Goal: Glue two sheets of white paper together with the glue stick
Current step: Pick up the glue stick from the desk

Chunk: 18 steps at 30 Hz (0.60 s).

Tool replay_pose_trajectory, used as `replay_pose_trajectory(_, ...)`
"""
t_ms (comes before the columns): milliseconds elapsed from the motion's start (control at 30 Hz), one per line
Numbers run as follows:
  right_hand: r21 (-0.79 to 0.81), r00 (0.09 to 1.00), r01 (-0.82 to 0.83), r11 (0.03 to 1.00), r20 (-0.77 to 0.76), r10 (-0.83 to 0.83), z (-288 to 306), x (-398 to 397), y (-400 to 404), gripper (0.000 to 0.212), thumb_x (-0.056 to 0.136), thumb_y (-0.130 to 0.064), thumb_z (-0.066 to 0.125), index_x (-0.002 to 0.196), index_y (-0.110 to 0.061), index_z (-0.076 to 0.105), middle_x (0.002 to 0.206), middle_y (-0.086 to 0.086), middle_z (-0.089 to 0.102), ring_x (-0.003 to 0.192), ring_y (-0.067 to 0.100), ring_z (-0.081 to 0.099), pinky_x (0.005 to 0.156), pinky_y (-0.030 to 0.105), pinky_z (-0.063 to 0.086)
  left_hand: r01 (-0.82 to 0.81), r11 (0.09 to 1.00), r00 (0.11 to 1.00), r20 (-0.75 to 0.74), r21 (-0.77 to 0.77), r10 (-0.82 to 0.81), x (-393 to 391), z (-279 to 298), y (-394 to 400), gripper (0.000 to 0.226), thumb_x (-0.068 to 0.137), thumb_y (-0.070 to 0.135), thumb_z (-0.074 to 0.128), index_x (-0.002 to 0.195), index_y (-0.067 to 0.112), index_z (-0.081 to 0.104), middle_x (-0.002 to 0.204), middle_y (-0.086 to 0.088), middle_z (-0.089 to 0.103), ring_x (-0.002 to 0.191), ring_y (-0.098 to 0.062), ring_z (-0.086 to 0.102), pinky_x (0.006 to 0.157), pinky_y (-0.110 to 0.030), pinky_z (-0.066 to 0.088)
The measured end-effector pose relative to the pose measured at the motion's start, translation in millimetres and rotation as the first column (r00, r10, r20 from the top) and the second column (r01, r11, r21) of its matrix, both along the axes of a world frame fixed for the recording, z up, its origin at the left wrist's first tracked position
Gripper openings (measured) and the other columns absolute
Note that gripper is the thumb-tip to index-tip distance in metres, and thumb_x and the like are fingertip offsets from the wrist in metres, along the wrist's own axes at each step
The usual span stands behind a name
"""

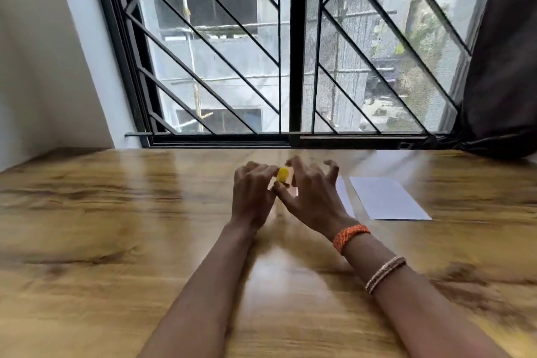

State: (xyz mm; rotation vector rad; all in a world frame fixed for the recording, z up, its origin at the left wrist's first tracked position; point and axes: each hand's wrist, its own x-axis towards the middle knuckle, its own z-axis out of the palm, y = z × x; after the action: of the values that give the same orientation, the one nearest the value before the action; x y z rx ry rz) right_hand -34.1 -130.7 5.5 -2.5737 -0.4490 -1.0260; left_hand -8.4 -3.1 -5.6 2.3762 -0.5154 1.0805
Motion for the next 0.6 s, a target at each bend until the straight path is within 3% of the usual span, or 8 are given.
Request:
replay_pose_trajectory(133, 0.104, 0.991, -0.129, 0.986, 0.033, 0.126, 1.0, -2.3, 4.3, 0.02, 0.094, -0.024, 0.052, 0.111, -0.014, 0.048, 0.08, 0.001, 0.065, 0.078, 0.024, 0.063, 0.084, 0.036, 0.025, -0.058, 0.995, 0.986, 0.162, 0.086, 0.044, -5.8, 4.2, -1.1, 0.04, 0.067, 0.007, 0.074, 0.105, 0.018, 0.069, 0.101, -0.002, 0.067, 0.094, -0.027, 0.061, 0.086, -0.037, 0.048)
replay_pose_trajectory(200, 0.162, 0.989, -0.141, 0.977, 0.071, 0.131, 2.1, -1.2, 3.2, 0.019, 0.094, -0.024, 0.053, 0.108, -0.012, 0.049, 0.08, 0.0, 0.064, 0.074, 0.022, 0.062, 0.083, 0.035, 0.027, -0.058, 0.992, 0.983, 0.181, 0.114, 0.037, -4.3, 7.3, -1.7, 0.039, 0.072, 0.005, 0.069, 0.11, 0.016, 0.066, 0.118, -0.006, 0.064, 0.114, -0.028, 0.057, 0.097, -0.04, 0.045)
replay_pose_trajectory(267, 0.223, 0.987, -0.157, 0.962, 0.071, 0.145, 0.9, -0.3, 2.1, 0.018, 0.093, -0.026, 0.055, 0.103, -0.013, 0.048, 0.078, -0.005, 0.061, 0.069, 0.019, 0.06, 0.082, 0.037, 0.031, -0.042, 0.984, 0.986, 0.168, 0.175, 0.012, -4.2, 8.3, -3.9, 0.04, 0.077, 0.003, 0.062, 0.114, 0.015, 0.064, 0.123, -0.006, 0.063, 0.122, -0.026, 0.055, 0.109, -0.042, 0.035)
replay_pose_trajectory(433, 0.277, 0.985, -0.171, 0.946, 0.059, 0.161, -3.2, 4.8, 1.8, 0.021, 0.092, -0.022, 0.057, 0.088, -0.022, 0.037, 0.066, -0.012, 0.046, 0.053, 0.001, 0.041, 0.077, 0.034, 0.032, -0.005, 0.991, 0.995, 0.1, 0.131, -0.008, -5.5, 2.9, -3.9, 0.024, 0.085, 0.011, 0.053, 0.107, 0.017, 0.061, 0.093, 0.003, 0.071, 0.093, -0.016, 0.068, 0.115, -0.039, 0.008)
replay_pose_trajectory(600, 0.349, 0.979, -0.182, 0.919, -0.026, 0.204, -1.6, 6.2, 1.2, 0.021, 0.091, -0.014, 0.057, 0.088, -0.02, 0.037, 0.062, -0.012, 0.042, 0.053, 0.004, 0.041, 0.076, 0.031, 0.028, 0.054, 0.998, 0.998, 0.046, -0.02, -0.053, -4.4, -0.2, -0.9, 0.017, 0.083, 0.018, 0.059, 0.099, 0.021, 0.065, 0.093, 0.008, 0.072, 0.093, -0.014, 0.068, 0.106, -0.036, 0.008)
